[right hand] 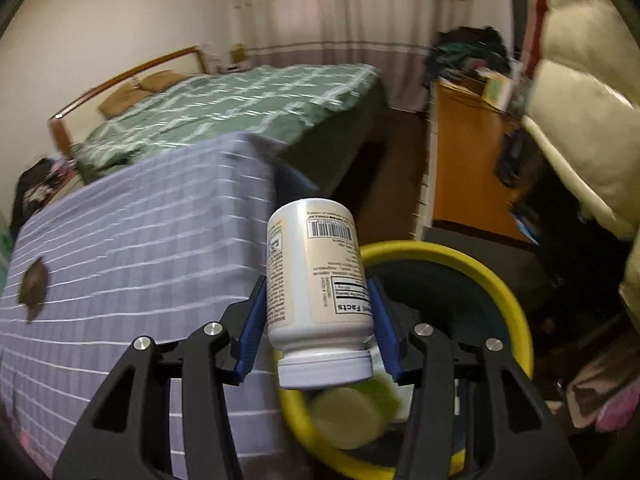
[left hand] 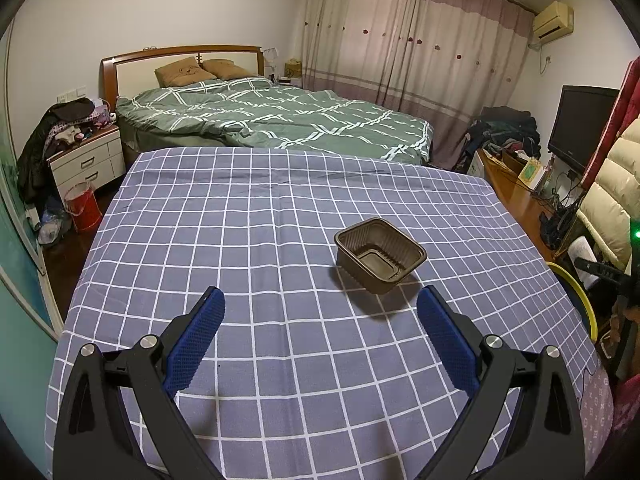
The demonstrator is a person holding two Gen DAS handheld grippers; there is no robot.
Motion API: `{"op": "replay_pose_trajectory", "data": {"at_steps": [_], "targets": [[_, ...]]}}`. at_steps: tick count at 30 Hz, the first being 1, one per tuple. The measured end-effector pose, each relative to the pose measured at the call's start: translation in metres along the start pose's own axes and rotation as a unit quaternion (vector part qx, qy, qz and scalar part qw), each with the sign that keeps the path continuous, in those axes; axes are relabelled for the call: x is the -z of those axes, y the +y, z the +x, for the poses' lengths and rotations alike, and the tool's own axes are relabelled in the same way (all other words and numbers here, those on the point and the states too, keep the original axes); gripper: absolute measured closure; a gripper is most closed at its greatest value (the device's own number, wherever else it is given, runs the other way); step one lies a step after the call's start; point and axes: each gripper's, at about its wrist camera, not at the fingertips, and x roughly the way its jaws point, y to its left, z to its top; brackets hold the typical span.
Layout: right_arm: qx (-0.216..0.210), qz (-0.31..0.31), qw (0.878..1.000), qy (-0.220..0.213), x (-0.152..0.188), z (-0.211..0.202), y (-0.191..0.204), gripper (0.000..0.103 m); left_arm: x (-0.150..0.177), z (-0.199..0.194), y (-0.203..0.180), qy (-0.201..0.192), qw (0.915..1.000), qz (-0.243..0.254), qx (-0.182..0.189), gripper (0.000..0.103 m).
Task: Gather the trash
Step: 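Carry the pill bottle over the yellow bin and open the right gripper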
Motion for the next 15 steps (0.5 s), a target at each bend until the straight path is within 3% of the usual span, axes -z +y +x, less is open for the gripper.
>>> {"op": "replay_pose_trajectory", "data": {"at_steps": [3,6,9,12,15], "targets": [[0.022,0.022,0.999,0.008,0.005,0.008,-0.027,0.052,0.001,0.001,0.0,0.002,1.0,0.0,0.0,0.008],[0.047,0.036,0.998,0.006,0.008,0.011,-0.04,0.034,0.001,0.001,0.0,0.003,1.0,0.001,-0.001,0.008],[0.056,0.042,0.998,0.001,0.007,0.008,-0.042,0.033,0.001,0.001,0.0,0.003,1.0,0.001,-0.001,0.008],[0.031,0.064,0.997,-0.006,-0.002,-0.004,-0.028,0.031,0.001,0.001,-0.001,0.004,1.0,0.002,0.0,0.008],[-0.014,0.068,0.997,-0.037,-0.016,-0.024,0.012,0.021,0.001,0.001,-0.002,0.003,1.0,0.004,0.002,0.008]]}}
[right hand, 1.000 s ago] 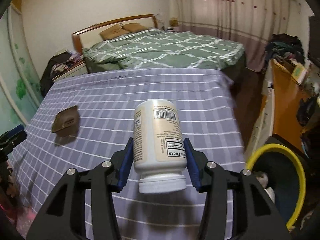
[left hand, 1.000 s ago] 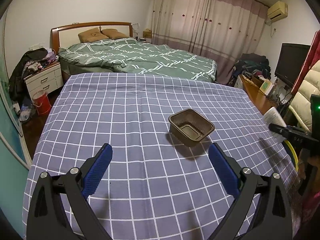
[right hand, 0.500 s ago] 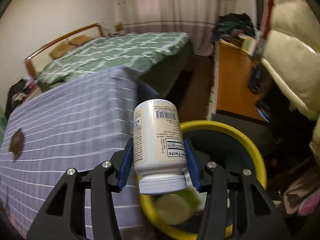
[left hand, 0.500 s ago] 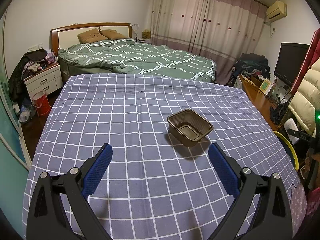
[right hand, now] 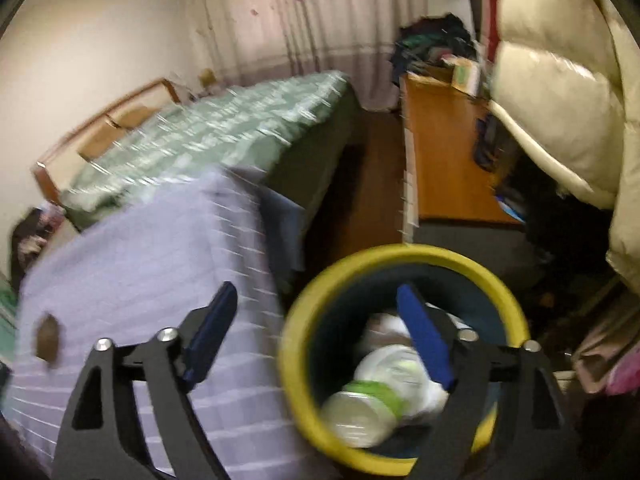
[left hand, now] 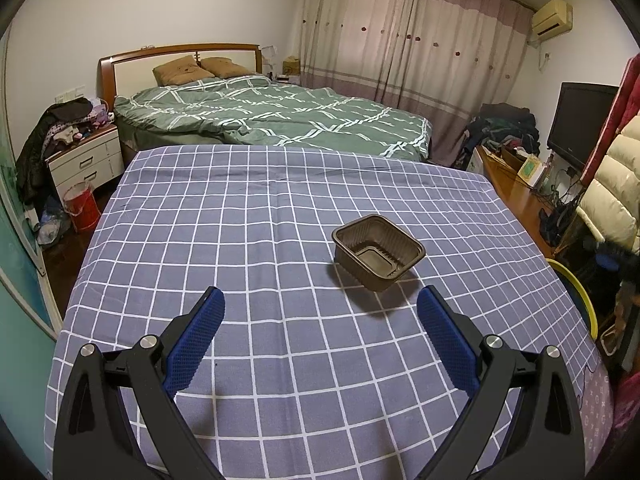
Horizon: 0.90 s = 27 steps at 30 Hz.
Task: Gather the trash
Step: 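Carry the pill bottle over the yellow bin and open the right gripper, then lower the left gripper onto the brown plastic tray and grasp its rim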
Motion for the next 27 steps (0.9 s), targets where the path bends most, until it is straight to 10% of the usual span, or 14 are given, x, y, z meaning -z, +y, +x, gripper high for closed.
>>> {"op": "replay_pose_trajectory", "data": {"at_steps": [10,27], "targets": [[-0.115,-0.074,0.99,-0.027,0.013,-0.002,0.12,0.021,0.002,0.011,-0.014,0.024,0.9992,0.025,0.02,0.008],[-0.128,-0.08,0.988,0.012,0.028,0.012,0.124,0.02,-0.046,0.092,-0.069,0.112,0.991,0.051,0.052,0.008]]}}
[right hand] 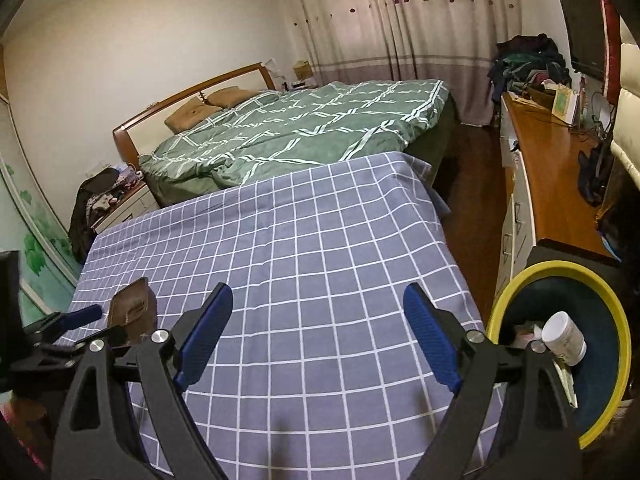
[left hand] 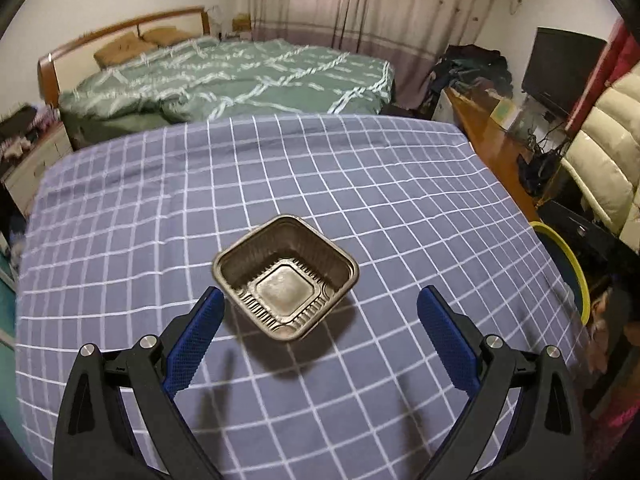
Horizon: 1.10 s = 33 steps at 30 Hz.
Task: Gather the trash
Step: 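Lower the left gripper onto the brown plastic tray and grasp its rim, then carry the brown tray over the yellow bin and open the left gripper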
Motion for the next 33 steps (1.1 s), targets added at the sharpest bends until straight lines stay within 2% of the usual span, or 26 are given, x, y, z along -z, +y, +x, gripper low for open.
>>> {"op": "replay_pose_trajectory", "data": {"at_steps": [9,16,18,21,27,33], "targets": [[-0.008,0.006,1.0,0.004,-0.001,0.0,-0.001,0.02,-0.014,0.037,0.001,0.024,0.9984,-0.034,-0.039,0.008],[-0.013,0.0,1.0,0.006,-0.001,0.0,0.002,0.02,-0.017,0.054,0.011,0.036,0.9973,-0.043,-0.047,0.008],[-0.014,0.001,1.0,0.005,0.0,0.0,0.002,0.02,-0.015,0.053,0.012,0.033,0.9975,-0.043,-0.045,0.008],[-0.015,-0.001,1.0,0.006,0.0,-0.001,0.002,0.02,-0.016,0.054,0.014,0.029,0.9977,-0.043,-0.045,0.021],[-0.014,0.0,1.0,0.001,-0.001,-0.005,0.002,0.02,-0.017,0.042,0.012,0.018,0.9984,-0.034,-0.041,0.022],[0.006,-0.004,1.0,-0.026,-0.008,-0.034,-0.01,0.02,-0.02,0.017,-0.019,0.005,0.9998,-0.007,-0.021,0.022]]}}
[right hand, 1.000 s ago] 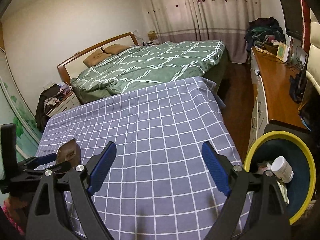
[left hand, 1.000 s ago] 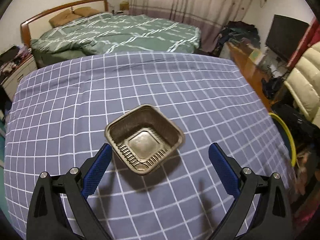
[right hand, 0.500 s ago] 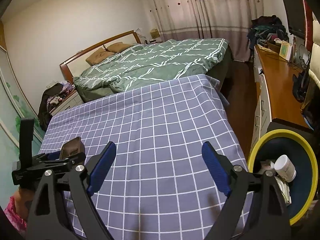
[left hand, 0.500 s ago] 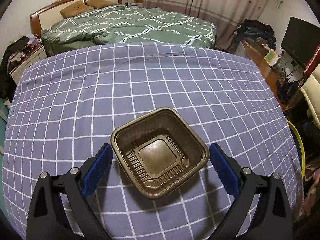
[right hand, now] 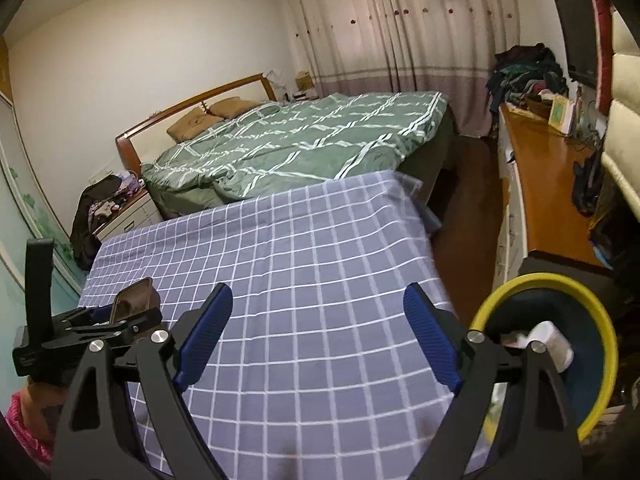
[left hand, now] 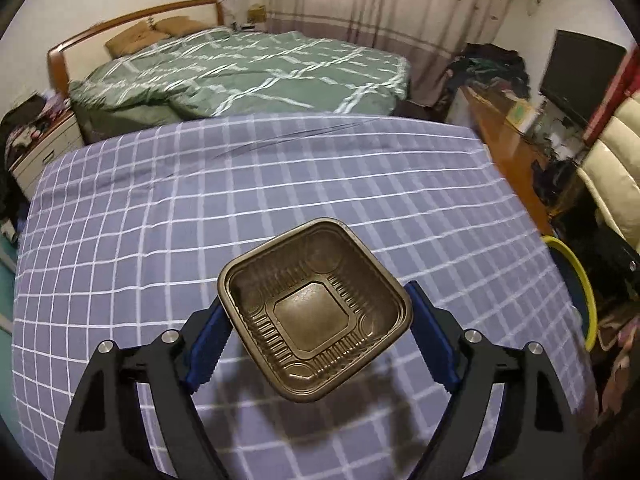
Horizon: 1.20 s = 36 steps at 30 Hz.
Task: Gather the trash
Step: 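Carry the brown tray over the yellow bin and open the left gripper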
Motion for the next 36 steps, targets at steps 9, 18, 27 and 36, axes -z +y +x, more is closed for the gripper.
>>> {"op": "replay_pose_trajectory", "data": {"at_steps": [9,18,27,36], "targets": [[0.085,0.013,0.995,-0.044,0.026,-0.085,-0.075,0.02,-0.005,-0.017,-0.105,-0.001,0.9946,0.081,0.065,0.022],[0.196,0.059,0.977,-0.058,0.084,-0.166,-0.156,0.02,-0.008,-0.003,-0.254,0.025,0.9731,0.174,0.149,0.021],[0.217,0.103,0.969,-0.064,0.111,-0.201,-0.196,0.019,-0.011,0.045,-0.368,0.068,0.9559,0.216,0.187,0.021],[0.218,0.102,0.967,-0.08,0.106,-0.214,-0.188,0.014,-0.012,0.095,-0.42,0.108,0.9519,0.206,0.199,0.009]]}}
